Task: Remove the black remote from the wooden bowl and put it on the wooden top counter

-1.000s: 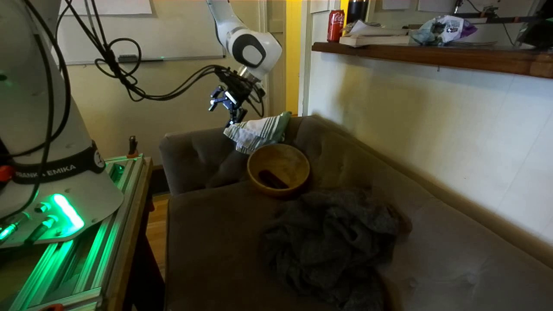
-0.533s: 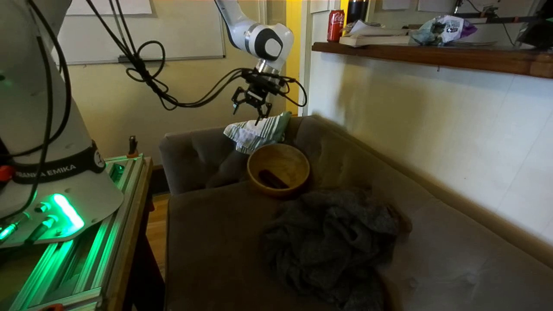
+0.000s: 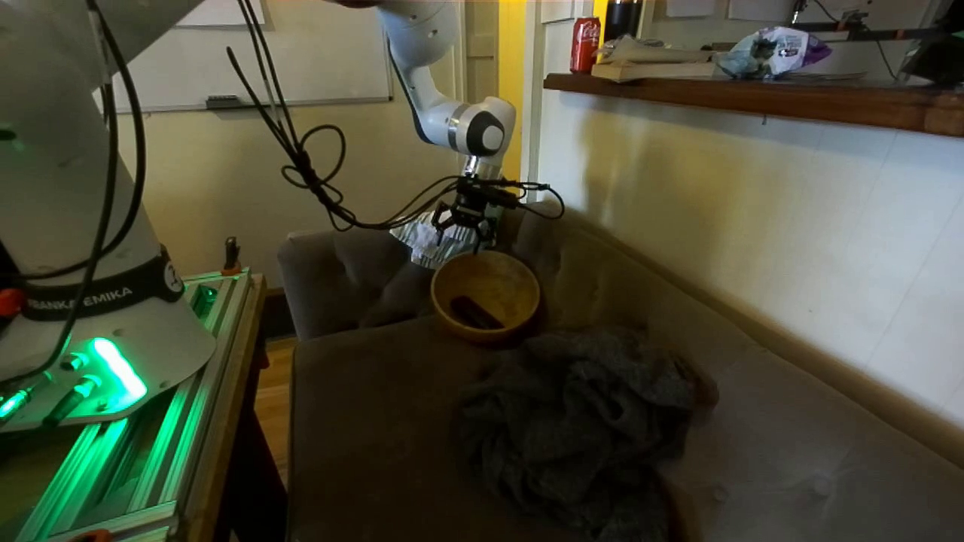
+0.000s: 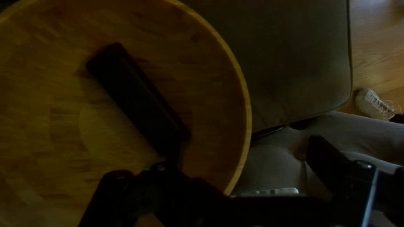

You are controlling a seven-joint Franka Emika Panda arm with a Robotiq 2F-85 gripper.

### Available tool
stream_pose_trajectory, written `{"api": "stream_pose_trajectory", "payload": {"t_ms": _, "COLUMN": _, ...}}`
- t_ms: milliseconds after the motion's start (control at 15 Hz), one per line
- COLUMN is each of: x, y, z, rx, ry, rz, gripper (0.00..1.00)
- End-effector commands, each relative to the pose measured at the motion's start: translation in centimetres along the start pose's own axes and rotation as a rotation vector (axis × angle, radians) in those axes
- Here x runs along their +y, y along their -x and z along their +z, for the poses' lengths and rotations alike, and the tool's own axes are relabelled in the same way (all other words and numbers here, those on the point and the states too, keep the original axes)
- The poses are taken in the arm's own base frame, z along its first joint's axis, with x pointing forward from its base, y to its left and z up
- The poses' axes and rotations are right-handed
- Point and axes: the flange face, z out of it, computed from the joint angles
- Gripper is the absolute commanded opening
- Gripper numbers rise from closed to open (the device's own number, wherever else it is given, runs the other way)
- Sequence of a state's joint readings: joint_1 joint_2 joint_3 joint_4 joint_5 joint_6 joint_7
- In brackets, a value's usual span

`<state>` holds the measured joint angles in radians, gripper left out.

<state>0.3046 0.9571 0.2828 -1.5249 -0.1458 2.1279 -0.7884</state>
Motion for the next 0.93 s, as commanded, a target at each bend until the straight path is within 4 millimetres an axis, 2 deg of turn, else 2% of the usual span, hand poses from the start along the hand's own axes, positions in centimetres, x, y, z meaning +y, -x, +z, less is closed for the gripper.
{"api": "stream_pose_trajectory", "payload": {"t_ms": 0, "x": 0.4, "y": -0.1, "z": 0.1, "rx": 0.0, "ry": -0.002, "rz": -0.005, "gripper": 1.0}}
{"api": "stream_pose_trajectory", "payload": {"t_ms": 133, "x": 0.6, "y": -0.2, "z": -0.1, "rx": 0.001, "ry": -0.001, "rz": -0.008, "gripper": 1.0}}
{"api": "stream_pose_trajectory", "payload": {"t_ms": 333, "x": 2.0, "y": 0.9, "z": 1.0, "rx": -0.02, "ry": 0.075, "rz": -0.191, "gripper": 1.0}}
{"api": "stream_pose_trajectory", "payload": {"t_ms": 600, "x": 4.7, "y": 2.8, "z": 3.0, "rx": 0.0, "ry": 0.179, "rz": -0.373, "gripper": 1.0}}
{"api": "stream_pose_trajectory", "payload": {"t_ms": 800, "x": 5.5, "y": 3.0, "z": 5.2, "rx": 0.056, "ry": 0.193, "rz": -0.511, "gripper": 1.0}}
{"api": "stream_pose_trajectory", "payload": {"t_ms": 867, "x": 5.3, "y": 2.5, "z": 6.3, "rx": 0.058, "ry": 0.186, "rz": -0.563, "gripper": 1.0}}
